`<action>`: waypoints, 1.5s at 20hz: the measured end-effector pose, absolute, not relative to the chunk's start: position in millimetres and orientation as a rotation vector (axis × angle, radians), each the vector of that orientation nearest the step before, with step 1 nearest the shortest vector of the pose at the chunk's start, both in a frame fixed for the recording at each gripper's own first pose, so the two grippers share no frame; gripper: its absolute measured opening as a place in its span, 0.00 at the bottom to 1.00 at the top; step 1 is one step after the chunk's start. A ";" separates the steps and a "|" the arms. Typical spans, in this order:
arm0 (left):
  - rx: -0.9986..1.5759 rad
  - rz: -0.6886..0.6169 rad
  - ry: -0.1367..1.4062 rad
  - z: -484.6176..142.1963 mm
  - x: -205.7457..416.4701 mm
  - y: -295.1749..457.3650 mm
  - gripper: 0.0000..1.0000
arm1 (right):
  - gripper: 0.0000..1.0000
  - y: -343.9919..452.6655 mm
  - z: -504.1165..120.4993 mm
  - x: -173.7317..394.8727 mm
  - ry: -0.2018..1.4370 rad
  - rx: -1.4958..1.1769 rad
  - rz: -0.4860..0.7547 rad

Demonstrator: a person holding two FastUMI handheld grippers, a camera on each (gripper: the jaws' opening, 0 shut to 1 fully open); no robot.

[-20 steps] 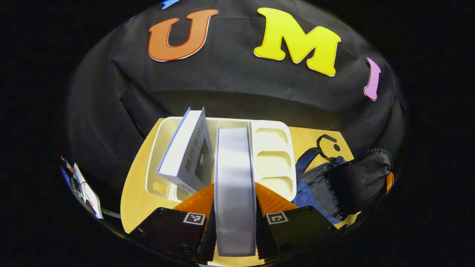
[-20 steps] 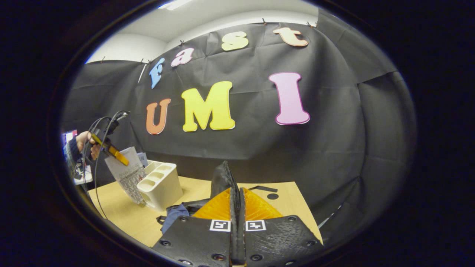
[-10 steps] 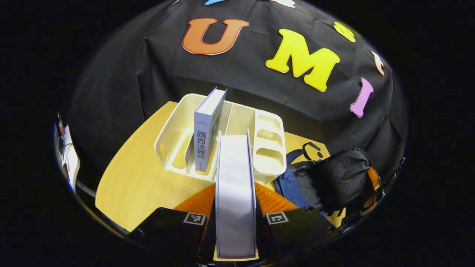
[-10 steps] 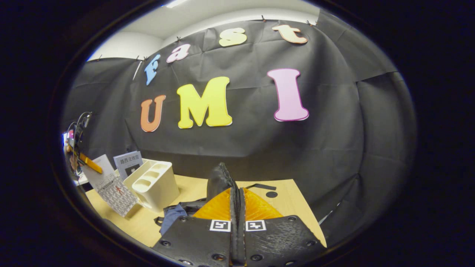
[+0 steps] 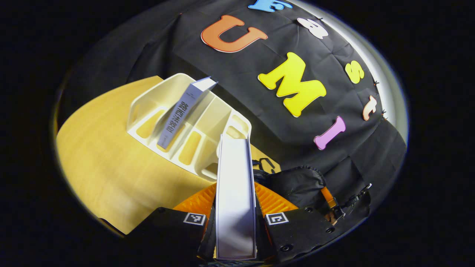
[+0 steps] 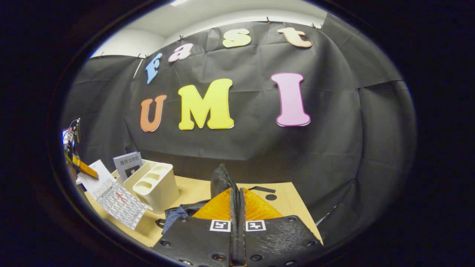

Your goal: Open the schoolbag, grab two books from the bookshelf and put them into the schoolbag.

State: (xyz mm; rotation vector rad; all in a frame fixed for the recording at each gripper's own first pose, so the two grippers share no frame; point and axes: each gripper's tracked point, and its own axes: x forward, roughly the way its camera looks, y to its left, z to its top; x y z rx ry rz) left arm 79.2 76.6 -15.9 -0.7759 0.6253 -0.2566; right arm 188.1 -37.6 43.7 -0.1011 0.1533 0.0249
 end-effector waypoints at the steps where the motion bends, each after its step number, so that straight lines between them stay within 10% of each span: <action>1: -0.804 -0.292 0.622 -17.1 84.3 59.0 0.45 | 0.00 -35.5 47.8 189.0 0.150 -0.098 0.029; 30: -0.964 -0.373 0.738 -187.9 202.2 -263.8 0.48 | 0.00 -14.0 82.0 181.8 0.052 -0.103 0.098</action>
